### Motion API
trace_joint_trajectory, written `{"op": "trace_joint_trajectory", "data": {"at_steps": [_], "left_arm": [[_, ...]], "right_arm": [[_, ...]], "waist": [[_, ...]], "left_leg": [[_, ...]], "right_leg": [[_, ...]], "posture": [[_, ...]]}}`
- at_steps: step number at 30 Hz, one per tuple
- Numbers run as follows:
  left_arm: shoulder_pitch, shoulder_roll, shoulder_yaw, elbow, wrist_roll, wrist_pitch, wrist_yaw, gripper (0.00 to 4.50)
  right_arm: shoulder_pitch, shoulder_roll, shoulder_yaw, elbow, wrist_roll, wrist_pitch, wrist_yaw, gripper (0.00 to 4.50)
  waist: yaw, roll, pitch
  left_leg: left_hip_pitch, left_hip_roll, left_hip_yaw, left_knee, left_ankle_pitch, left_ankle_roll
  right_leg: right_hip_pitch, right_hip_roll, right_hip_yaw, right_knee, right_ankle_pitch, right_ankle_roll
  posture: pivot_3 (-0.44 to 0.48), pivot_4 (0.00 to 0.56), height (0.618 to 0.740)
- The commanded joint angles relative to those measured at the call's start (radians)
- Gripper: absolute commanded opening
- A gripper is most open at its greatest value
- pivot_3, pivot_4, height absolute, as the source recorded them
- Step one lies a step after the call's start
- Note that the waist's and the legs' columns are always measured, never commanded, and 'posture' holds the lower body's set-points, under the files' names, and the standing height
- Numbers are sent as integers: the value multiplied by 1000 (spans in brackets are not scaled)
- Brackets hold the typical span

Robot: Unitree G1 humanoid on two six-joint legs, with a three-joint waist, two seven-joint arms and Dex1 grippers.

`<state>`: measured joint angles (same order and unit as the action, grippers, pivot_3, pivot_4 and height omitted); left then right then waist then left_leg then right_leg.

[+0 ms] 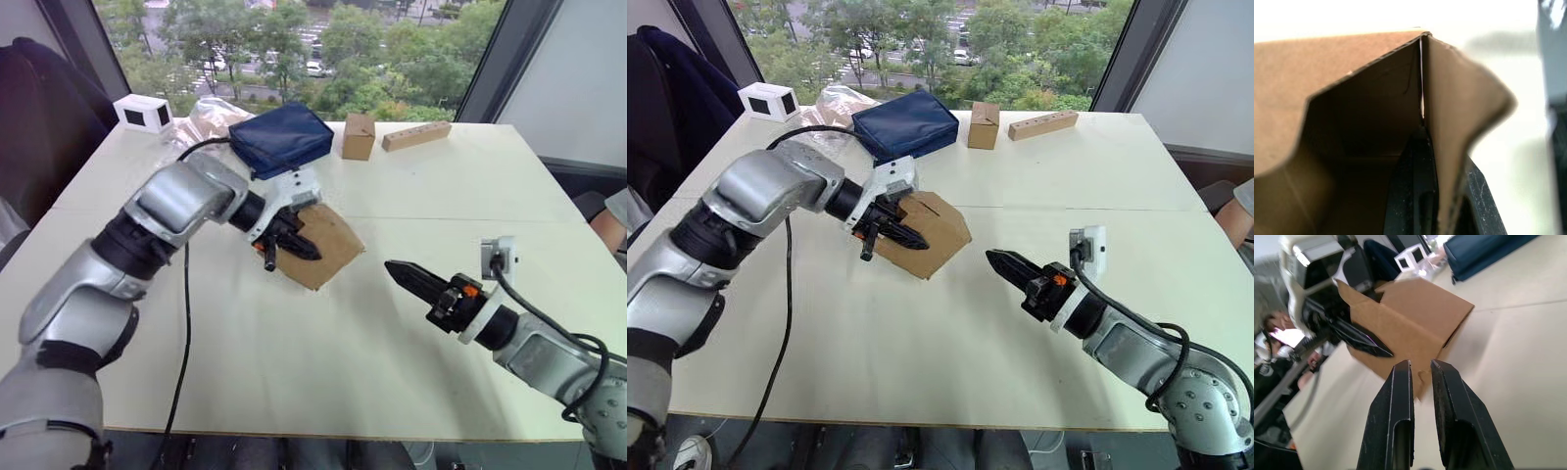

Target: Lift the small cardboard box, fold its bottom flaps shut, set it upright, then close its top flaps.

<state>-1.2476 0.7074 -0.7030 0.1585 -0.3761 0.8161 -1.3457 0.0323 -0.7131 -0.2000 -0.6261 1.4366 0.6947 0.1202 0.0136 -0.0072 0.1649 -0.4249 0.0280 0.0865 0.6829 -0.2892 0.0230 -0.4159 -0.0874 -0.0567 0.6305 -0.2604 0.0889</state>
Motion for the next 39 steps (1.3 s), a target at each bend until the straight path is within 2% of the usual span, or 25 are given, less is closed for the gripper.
{"op": "trace_joint_trajectory", "data": {"at_steps": [1,7,12,16,17,18,19,20,24,28,31,36,39], "left_arm": [[-56,-19,-101,51,191,-259,-148,0],[-63,-115,-116,176,350,-480,-206,0],[-51,-169,-108,224,422,-549,-243,0],[-43,-195,-98,200,433,-487,-268,0],[-45,-197,-98,189,429,-464,-269,519],[-58,-197,-98,169,404,-416,-269,627],[-70,-196,-93,149,380,-379,-269,1056],[-84,-195,-86,131,355,-344,-269,1199],[-173,-184,-36,87,236,-155,-269,2889],[-228,-155,12,96,168,-46,-269,4417],[-229,-106,62,108,140,-12,-269,4417],[-148,-50,160,124,135,-54,-259,4417],[-91,-46,260,158,108,-54,-219,3788]], "right_arm": [[27,-93,14,-93,-173,20,91,621],[61,-265,47,-151,-500,-6,217,621],[50,-285,-11,-171,-538,-1,270,621],[41,-262,-3,-178,-549,13,286,621],[40,-258,0,-179,-553,15,288,594],[39,-254,5,-178,-560,16,292,594],[39,-250,8,-177,-566,17,295,594],[39,-247,9,-175,-570,18,299,594],[32,-236,6,-168,-578,26,317,594],[22,-230,5,-162,-582,34,328,594],[8,-223,7,-150,-588,38,339,594],[-41,-191,19,-110,-618,30,345,594],[-90,-155,43,-70,-640,31,337,594]], "waist": [[1,0,0],[3,-2,1],[2,-3,2],[1,-3,2],[2,-3,2],[2,-3,2],[1,-3,2],[1,-3,2],[1,-4,2],[-1,-3,2],[-4,-3,2],[-1,-3,2],[1,-3,2]], "left_leg": [[-1,0,0,0,0,0],[-4,-1,1,1,0,0],[-4,0,0,2,0,0],[-3,0,0,2,0,0],[-3,0,0,2,0,0],[-3,0,0,2,0,0],[-3,0,0,2,0,0],[-3,0,0,2,0,0],[-4,0,-1,2,0,0],[-3,0,-1,2,0,0],[-2,0,-1,2,0,0],[-2,2,-1,2,1,-1],[-2,2,-2,2,2,-3]], "right_leg": [[-1,0,0,0,0,0],[-4,0,0,0,0,0],[-4,0,0,1,2,4],[-3,0,0,1,2,4],[-3,0,0,1,2,4],[-3,0,0,1,2,4],[-3,0,0,1,2,4],[-3,0,0,1,2,4],[-4,0,0,2,2,5],[-3,1,0,2,2,6],[-4,2,0,4,2,6],[-4,4,1,5,2,5],[-4,4,1,5,2,5]], "posture": [[0,150,740],[0,150,740],[0,150,740],[0,150,740],[0,150,740],[0,150,740],[0,150,740],[0,150,740],[0,150,740],[0,150,740],[0,150,740],[0,150,740],[0,150,740]]}}
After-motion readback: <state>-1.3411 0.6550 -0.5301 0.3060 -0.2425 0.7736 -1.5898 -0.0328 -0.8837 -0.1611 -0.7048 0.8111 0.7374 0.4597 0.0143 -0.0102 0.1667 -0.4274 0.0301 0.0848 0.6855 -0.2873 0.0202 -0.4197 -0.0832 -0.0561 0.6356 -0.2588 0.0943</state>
